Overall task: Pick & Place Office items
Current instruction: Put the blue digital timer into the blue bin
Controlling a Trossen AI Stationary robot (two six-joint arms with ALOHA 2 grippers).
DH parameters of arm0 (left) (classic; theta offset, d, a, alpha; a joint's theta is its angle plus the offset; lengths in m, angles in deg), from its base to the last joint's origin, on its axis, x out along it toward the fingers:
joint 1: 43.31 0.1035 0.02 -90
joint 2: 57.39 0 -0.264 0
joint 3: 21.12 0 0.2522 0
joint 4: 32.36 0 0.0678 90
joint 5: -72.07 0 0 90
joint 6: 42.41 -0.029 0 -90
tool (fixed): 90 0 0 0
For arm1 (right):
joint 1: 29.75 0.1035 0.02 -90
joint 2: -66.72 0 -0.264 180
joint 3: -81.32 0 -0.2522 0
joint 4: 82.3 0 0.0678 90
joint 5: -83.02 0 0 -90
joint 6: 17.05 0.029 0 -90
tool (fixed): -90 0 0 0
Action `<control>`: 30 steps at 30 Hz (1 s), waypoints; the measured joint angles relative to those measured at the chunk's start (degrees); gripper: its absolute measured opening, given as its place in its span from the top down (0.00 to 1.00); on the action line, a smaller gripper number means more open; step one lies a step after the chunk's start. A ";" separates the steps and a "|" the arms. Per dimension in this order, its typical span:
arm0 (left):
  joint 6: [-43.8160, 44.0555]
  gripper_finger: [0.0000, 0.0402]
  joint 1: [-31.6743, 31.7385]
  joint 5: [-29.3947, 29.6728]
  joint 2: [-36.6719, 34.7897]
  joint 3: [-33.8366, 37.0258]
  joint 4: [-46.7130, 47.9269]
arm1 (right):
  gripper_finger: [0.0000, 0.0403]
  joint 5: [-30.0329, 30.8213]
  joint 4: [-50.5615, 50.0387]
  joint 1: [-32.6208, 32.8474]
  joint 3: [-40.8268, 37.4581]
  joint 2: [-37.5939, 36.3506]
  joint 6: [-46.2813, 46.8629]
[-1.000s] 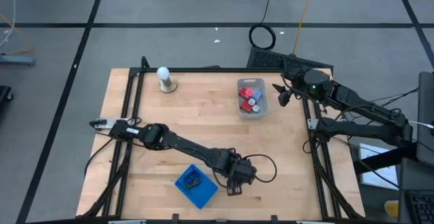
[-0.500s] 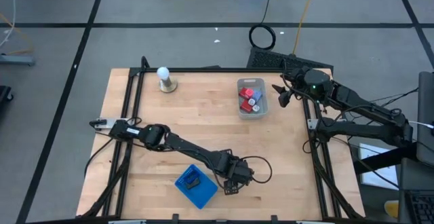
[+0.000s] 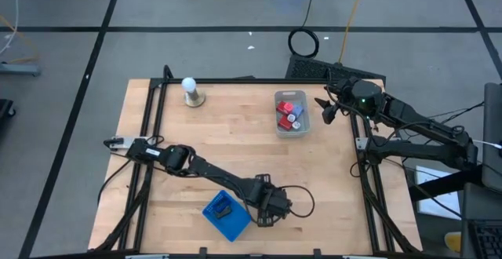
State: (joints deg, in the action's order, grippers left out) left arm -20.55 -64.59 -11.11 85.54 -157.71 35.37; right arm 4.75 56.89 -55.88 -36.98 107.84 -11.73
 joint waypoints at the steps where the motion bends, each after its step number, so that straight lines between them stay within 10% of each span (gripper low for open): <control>1: -0.55 0.34 0.02 -0.24 0.01 0.00 -0.11 | 0.34 0.00 0.00 0.00 0.00 0.00 0.03; 10: -3.76 0.63 0.36 -2.11 0.15 0.00 -0.82 | 0.34 -0.02 0.00 0.00 0.00 0.00 1.09; 30: -2.92 0.63 1.44 -1.28 -3.03 -0.11 1.46 | 0.34 -0.42 1.03 -0.02 0.00 0.02 1.53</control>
State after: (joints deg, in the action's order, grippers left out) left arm -23.47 -63.15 -12.39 82.51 -157.82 36.83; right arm 4.33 57.92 -55.90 -36.98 107.86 -10.20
